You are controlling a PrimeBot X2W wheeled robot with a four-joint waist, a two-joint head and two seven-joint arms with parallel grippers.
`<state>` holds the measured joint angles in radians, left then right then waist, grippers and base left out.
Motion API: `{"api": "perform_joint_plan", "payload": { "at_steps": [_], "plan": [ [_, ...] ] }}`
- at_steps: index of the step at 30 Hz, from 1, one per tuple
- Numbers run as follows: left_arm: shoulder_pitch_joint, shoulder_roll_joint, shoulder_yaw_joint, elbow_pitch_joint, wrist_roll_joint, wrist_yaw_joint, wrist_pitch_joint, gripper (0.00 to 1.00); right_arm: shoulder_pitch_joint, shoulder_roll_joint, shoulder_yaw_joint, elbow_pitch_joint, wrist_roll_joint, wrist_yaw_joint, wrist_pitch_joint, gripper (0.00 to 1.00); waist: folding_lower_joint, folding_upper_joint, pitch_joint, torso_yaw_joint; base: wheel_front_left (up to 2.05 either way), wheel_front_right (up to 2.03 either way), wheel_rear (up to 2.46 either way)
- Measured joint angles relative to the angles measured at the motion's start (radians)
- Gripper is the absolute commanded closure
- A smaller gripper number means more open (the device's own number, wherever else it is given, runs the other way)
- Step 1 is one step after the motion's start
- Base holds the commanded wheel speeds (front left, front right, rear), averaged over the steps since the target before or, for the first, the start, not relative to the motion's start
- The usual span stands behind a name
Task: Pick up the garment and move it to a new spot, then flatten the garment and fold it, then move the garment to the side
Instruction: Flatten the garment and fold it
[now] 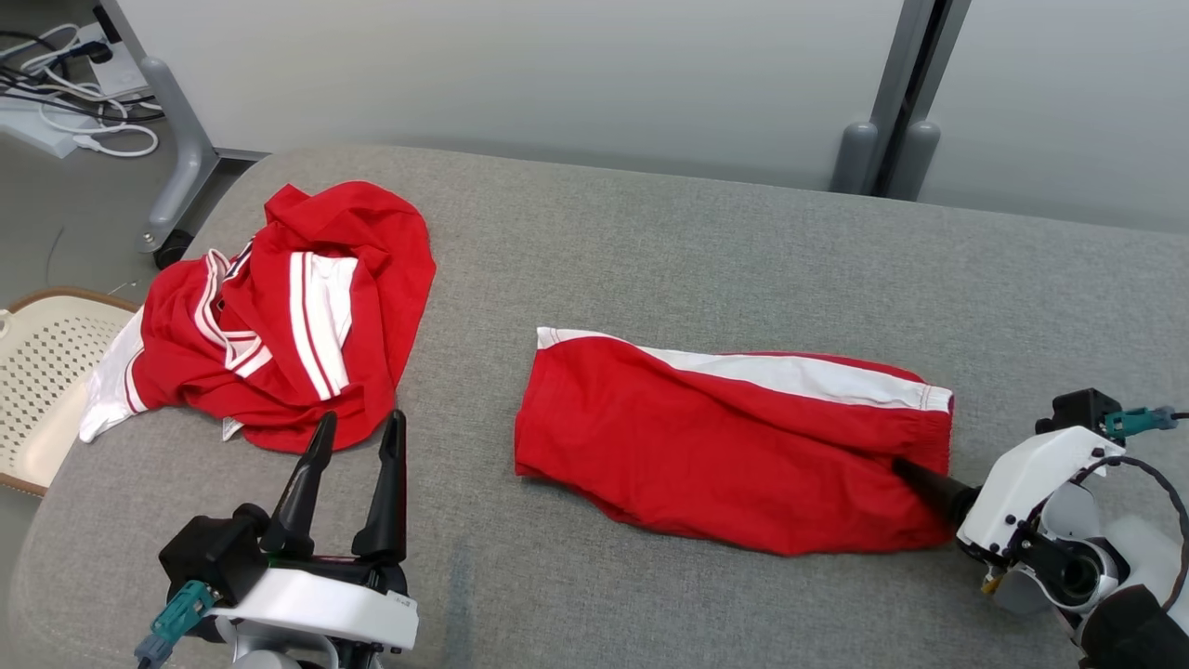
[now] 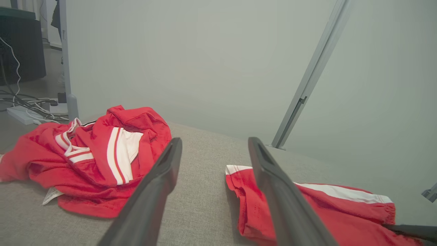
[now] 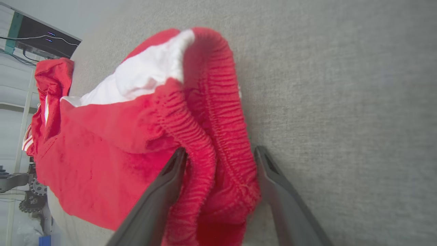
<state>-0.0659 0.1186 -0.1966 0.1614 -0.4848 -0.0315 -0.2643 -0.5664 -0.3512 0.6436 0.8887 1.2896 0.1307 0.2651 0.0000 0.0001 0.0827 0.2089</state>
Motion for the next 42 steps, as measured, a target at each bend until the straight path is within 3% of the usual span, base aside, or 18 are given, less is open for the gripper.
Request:
{"api": "perform_joint_plan", "payload": {
  "at_steps": [11, 12, 14, 15, 16, 17, 18, 19, 28, 42],
  "plan": [
    [-0.006, -0.017, 0.023, 0.026, 0.025, -0.026, 0.0, 0.0, -0.033, 0.009, 0.005, 0.059, 0.04, 0.0, 0.087, 0.01, 0.0, 0.0, 0.005, 0.023, 0.0, 0.0, 0.0],
    [-0.006, -0.019, 0.025, 0.027, 0.026, -0.026, 0.0, 0.0, -0.036, 0.01, 0.005, 0.062, 0.04, 0.0, 0.087, 0.09, 0.0, 0.0, 0.006, 0.024, 0.0, 0.0, 0.0],
    [-0.007, -0.024, 0.029, 0.029, 0.027, -0.029, 0.0, 0.0, -0.039, 0.011, 0.005, 0.069, 0.04, 0.0, 0.086, 0.51, 0.0, 0.0, 0.008, 0.027, 0.0, 0.0, 0.0],
    [-0.007, -0.026, 0.03, 0.03, 0.028, -0.03, 0.0, 0.0, -0.039, 0.011, 0.005, 0.072, 0.041, 0.0, 0.086, 0.59, 0.0, 0.0, 0.01, 0.028, 0.0, 0.0, 0.0],
    [-0.007, -0.029, 0.032, 0.032, 0.029, -0.031, 0.0, 0.0, -0.039, 0.012, 0.006, 0.078, 0.043, 0.0, 0.085, 0.59, 0.0, 0.0, 0.011, 0.029, 0.0, 0.0, 0.0],
    [-0.008, -0.031, 0.033, 0.033, 0.032, -0.034, 0.0, 0.0, -0.039, 0.013, 0.007, 0.083, 0.044, 0.0, 0.081, 0.71, 0.0, 0.0, 0.012, 0.029, 0.0, 0.0, 0.0],
    [-0.008, -0.032, 0.035, 0.035, 0.035, -0.037, 0.0, 0.0, -0.039, 0.014, 0.008, 0.083, 0.044, 0.0, 0.076, 0.92, 0.0, 0.0, 0.012, 0.029, 0.0, 0.0, 0.0],
    [-0.008, -0.032, 0.035, 0.035, 0.035, -0.037, 0.0, 0.0, -0.039, 0.014, 0.008, 0.083, 0.044, 0.0, 0.076, 1.0, 0.0, 0.0, 0.012, 0.029, 0.0, 0.0, 0.0],
    [-0.007, -0.044, 0.044, 0.044, 0.05, -0.047, 0.0, 0.0, -0.036, -0.011, 0.011, 0.007, 0.061, 0.0, 0.04, 1.0, 0.0, 0.0, -0.001, 0.006, 0.0, 0.0, 0.0],
    [-0.001, -0.052, 0.051, 0.041, 0.071, -0.06, 0.0, 0.0, -0.038, -0.18, 0.04, -0.056, 0.021, 0.0, 0.063, 1.0, 0.0, 0.0, -0.023, -0.05, 0.0, 0.0, 0.0]
  ]
}}
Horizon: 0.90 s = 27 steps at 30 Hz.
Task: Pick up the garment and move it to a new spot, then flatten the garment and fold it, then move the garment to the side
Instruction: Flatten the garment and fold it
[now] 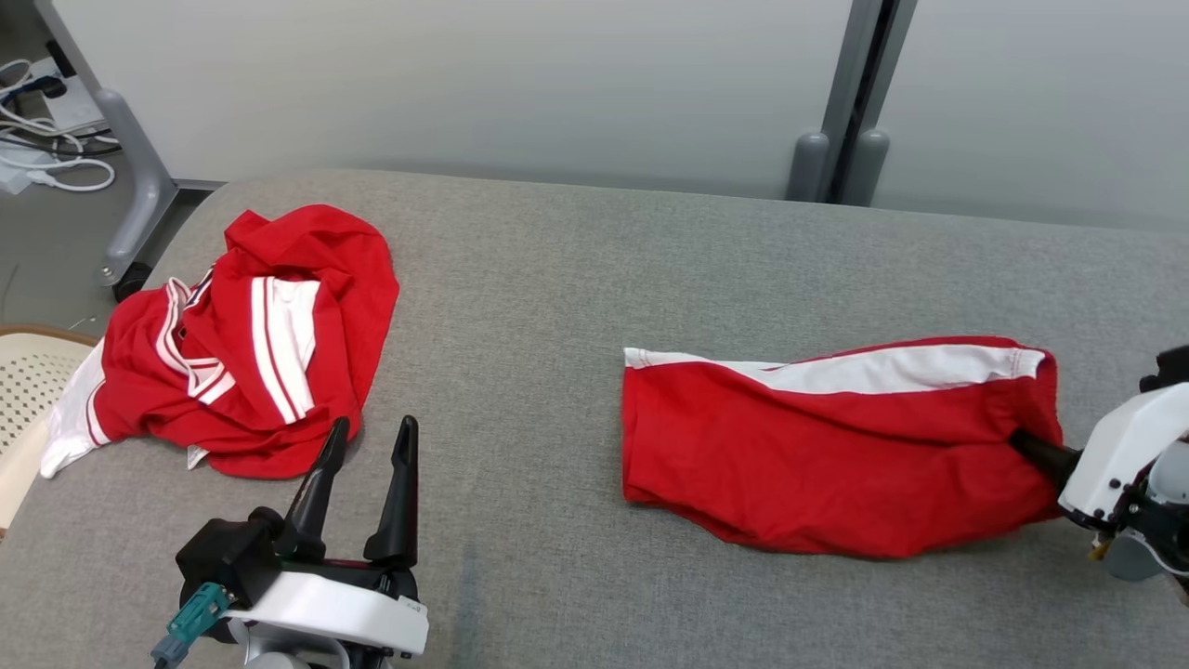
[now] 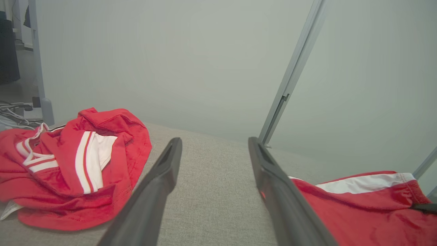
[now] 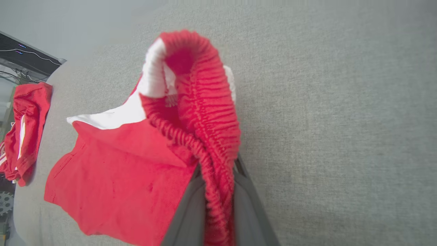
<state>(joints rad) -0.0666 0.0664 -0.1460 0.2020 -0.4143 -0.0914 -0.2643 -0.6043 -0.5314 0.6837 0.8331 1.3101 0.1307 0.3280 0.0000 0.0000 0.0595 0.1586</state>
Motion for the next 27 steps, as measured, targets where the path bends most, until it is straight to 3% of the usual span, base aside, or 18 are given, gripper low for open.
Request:
{"api": "perform_joint_plan", "payload": {
  "at_steps": [14, 20, 27],
  "plan": [
    [0.0, -0.004, -0.007, -0.002, 0.03, -0.008, 0.0, 0.0, 0.05, 0.006, -0.026, -0.354, 0.146, 0.0, 0.097, 1.0, 0.0, 0.0, -0.004, -0.02, 0.0, 0.0, 0.0],
    [-0.002, -0.004, -0.014, -0.01, 0.071, -0.009, 0.0, 0.0, 0.061, 0.056, -0.02, -0.384, 0.179, 0.0, 0.112, 1.0, 0.0, 0.0, -0.005, 0.012, 0.0, 0.0, 0.0],
    [-0.003, -0.002, -0.021, -0.05, 0.144, -0.014, 0.0, 0.0, 0.049, 0.11, -0.007, -0.324, 0.202, 0.0, 0.125, 1.0, 0.0, 0.0, -0.003, 0.077, 0.0, 0.0, 0.0]
  ]
}}
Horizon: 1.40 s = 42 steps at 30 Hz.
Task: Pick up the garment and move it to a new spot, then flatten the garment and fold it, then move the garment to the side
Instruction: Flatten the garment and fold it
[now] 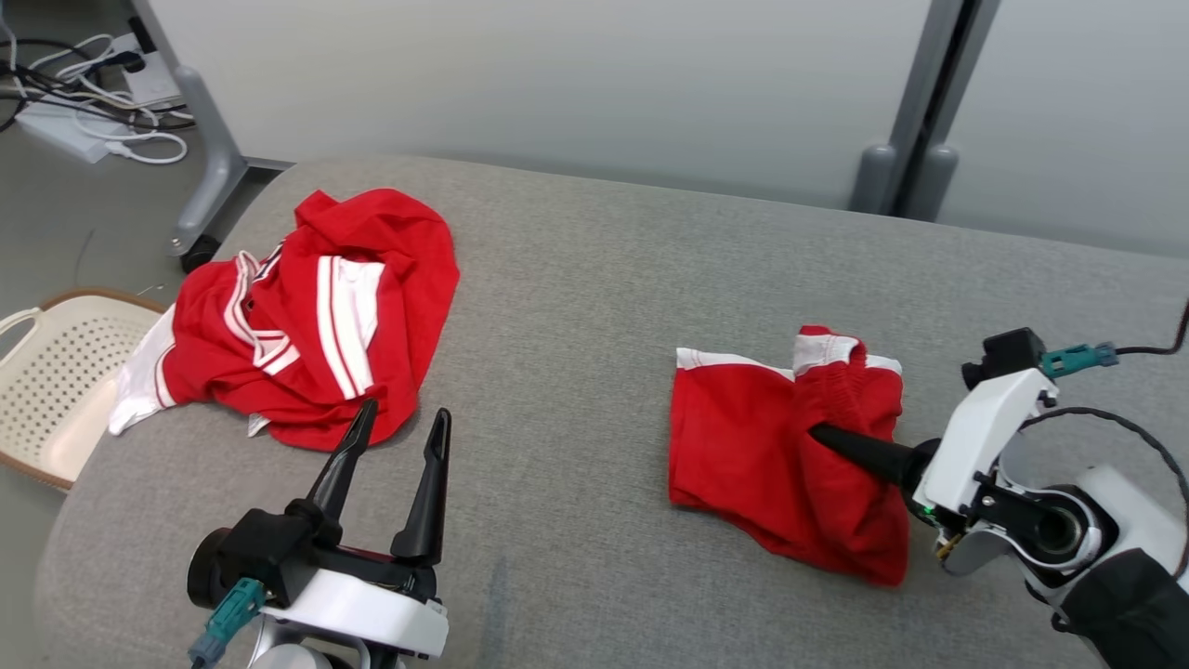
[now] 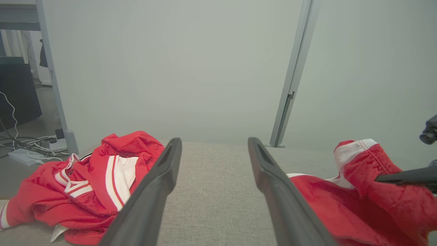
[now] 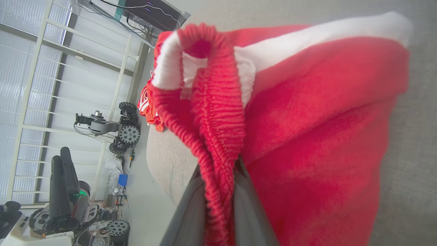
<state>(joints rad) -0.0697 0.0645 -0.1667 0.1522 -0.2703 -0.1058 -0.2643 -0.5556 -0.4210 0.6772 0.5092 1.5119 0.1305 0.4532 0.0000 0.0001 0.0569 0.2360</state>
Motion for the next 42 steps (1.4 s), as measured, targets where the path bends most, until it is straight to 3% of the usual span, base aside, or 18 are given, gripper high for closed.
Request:
{"api": "perform_joint_plan", "payload": {
  "at_steps": [13, 20, 23, 24, 25, 34, 42],
  "plan": [
    [0.004, -0.013, -0.006, 0.005, 0.009, -0.008, 0.0, 0.0, -0.106, 0.135, 0.013, 0.221, 0.002, 0.0, 0.013, 1.0, 0.0, 0.0, 0.025, 0.07, 0.0, 0.0, 0.0],
    [0.002, -0.015, -0.01, 0.01, 0.004, -0.009, 0.0, 0.0, -0.146, 0.174, 0.02, 0.317, 0.001, -0.001, 0.015, 1.0, 0.0, 0.0, 0.032, 0.09, 0.0, 0.0, 0.0],
    [0.001, -0.015, -0.012, 0.009, -0.002, -0.007, 0.0, 0.0, -0.158, 0.186, 0.021, 0.337, 0.0, -0.001, 0.015, 0.58, 0.0, 0.0, 0.032, 0.09, 0.0, 0.0, 0.0],
    [0.001, -0.015, -0.012, 0.009, -0.004, -0.007, 0.0, 0.0, -0.158, 0.191, 0.023, 0.342, -0.001, -0.001, 0.015, 0.08, 0.0, 0.0, 0.032, 0.089, 0.0, 0.0, 0.0],
    [0.001, -0.015, -0.012, 0.009, -0.005, -0.006, 0.0, 0.0, -0.159, 0.195, 0.024, 0.344, -0.001, -0.001, 0.014, 0.0, 0.0, 0.0, 0.032, 0.087, 0.0, 0.0, 0.0],
    [0.001, -0.015, -0.01, 0.008, -0.012, -0.002, 0.0, 0.0, -0.177, 0.183, -0.006, 0.299, 0.014, -0.001, -0.011, 0.0, 0.0, 0.0, 0.036, 0.053, 0.0, 0.0, 0.0],
    [0.002, -0.016, -0.006, 0.008, -0.012, 0.001, 0.0, 0.0, -0.159, 0.09, -0.046, 0.151, 0.018, -0.001, -0.056, 0.0, 0.0, 0.0, 0.032, 0.015, 0.0, 0.0, 0.0]
  ]
}}
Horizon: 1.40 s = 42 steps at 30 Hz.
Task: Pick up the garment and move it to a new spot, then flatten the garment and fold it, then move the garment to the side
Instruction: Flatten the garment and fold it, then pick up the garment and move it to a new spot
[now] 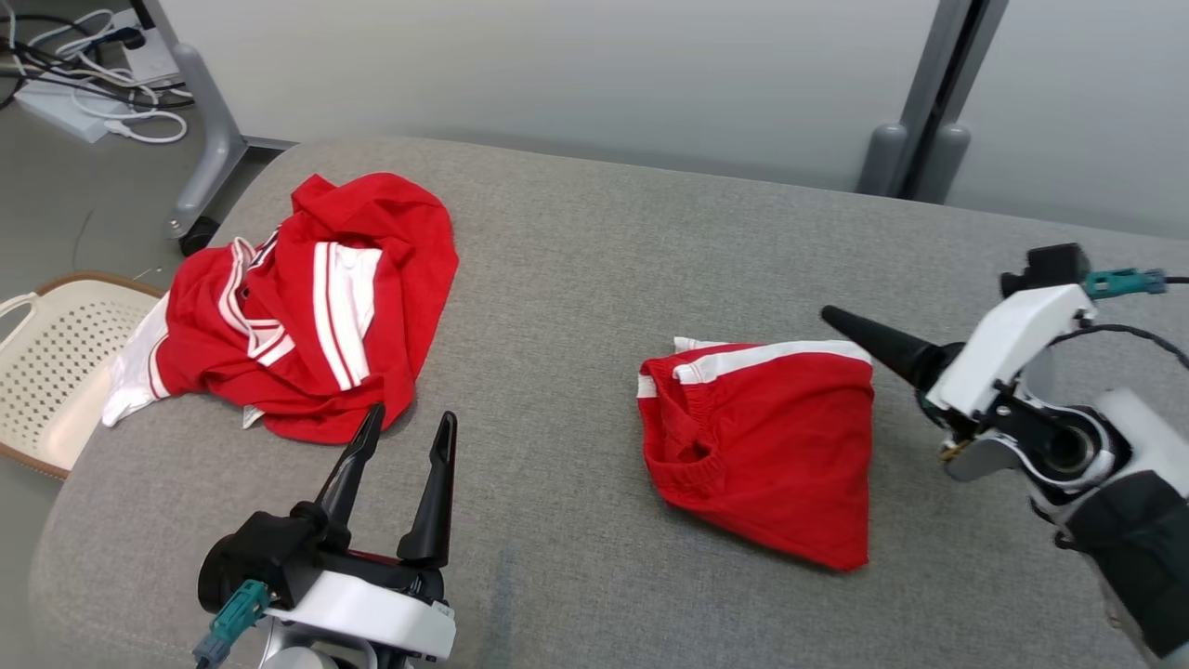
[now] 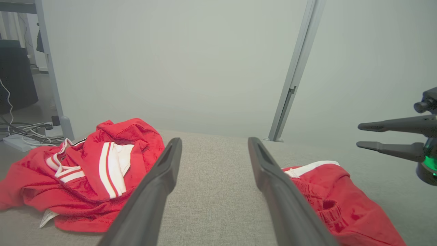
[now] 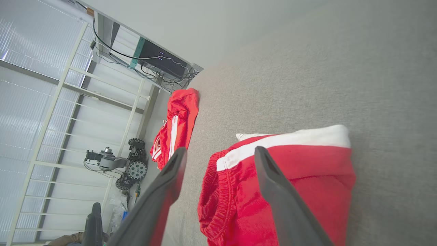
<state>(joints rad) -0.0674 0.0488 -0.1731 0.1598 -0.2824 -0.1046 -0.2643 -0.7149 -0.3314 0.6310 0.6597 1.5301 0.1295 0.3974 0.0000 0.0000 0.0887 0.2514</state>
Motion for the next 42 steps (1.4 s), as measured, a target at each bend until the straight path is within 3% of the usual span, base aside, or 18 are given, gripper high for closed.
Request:
{"api": "perform_joint_plan", "payload": {
  "at_steps": [4, 9, 17, 28, 29, 30, 31, 42],
  "plan": [
    [0.0, 0.0, 0.001, 0.0, 0.0, 0.0, 0.0, 0.0, 0.04, -0.097, 0.025, -0.036, -0.085, 0.0, -0.053, 0.0, 0.0, 0.0, 0.0, -0.026, 0.0, 0.0, 0.0],
    [-0.001, 0.0, 0.0, 0.0, 0.0, -0.001, 0.0, 0.0, 0.07, -0.112, 0.08, -0.025, -0.148, 0.0, -0.045, 0.0, 0.0, 0.0, 0.011, -0.042, 0.0, 0.0, 0.0],
    [-0.015, 0.0, -0.013, 0.002, -0.008, -0.004, 0.0, 0.0, 0.035, -0.043, 0.108, 0.087, -0.145, 0.0, 0.063, 0.0, 0.0, 0.0, 0.034, -0.042, 0.0, 0.0, 0.0],
    [-0.023, 0.0, -0.032, 0.006, -0.036, 0.002, 0.0, 0.0, -0.019, 0.014, 0.125, 0.253, -0.118, 0.001, 0.216, 0.0, 0.0, 0.0, 0.047, 0.025, 0.0, 0.0, 0.0],
    [-0.023, 0.001, -0.034, 0.007, -0.037, 0.003, 0.0, 0.0, -0.021, 0.013, 0.126, 0.26, -0.119, 0.001, 0.219, 0.12, 0.0, 0.0, 0.046, 0.03, 0.0, 0.0, 0.0],
    [-0.023, 0.0, -0.035, 0.007, -0.037, 0.004, 0.0, 0.0, -0.023, 0.014, 0.127, 0.264, -0.119, 0.001, 0.22, 0.67, 0.0, 0.0, 0.046, 0.035, 0.0, 0.0, 0.0],
    [-0.023, 0.0, -0.035, 0.008, -0.037, 0.005, 0.0, 0.0, -0.023, 0.014, 0.127, 0.266, -0.119, 0.001, 0.22, 1.0, 0.0, 0.0, 0.044, 0.038, 0.0, 0.0, 0.0],
    [-0.017, 0.0, -0.027, 0.012, -0.026, 0.007, 0.0, 0.0, -0.014, 0.009, 0.121, 0.2, -0.118, 0.001, 0.172, 1.0, 0.0, 0.0, 0.015, 0.006, 0.0, 0.0, 0.0]
  ]
}}
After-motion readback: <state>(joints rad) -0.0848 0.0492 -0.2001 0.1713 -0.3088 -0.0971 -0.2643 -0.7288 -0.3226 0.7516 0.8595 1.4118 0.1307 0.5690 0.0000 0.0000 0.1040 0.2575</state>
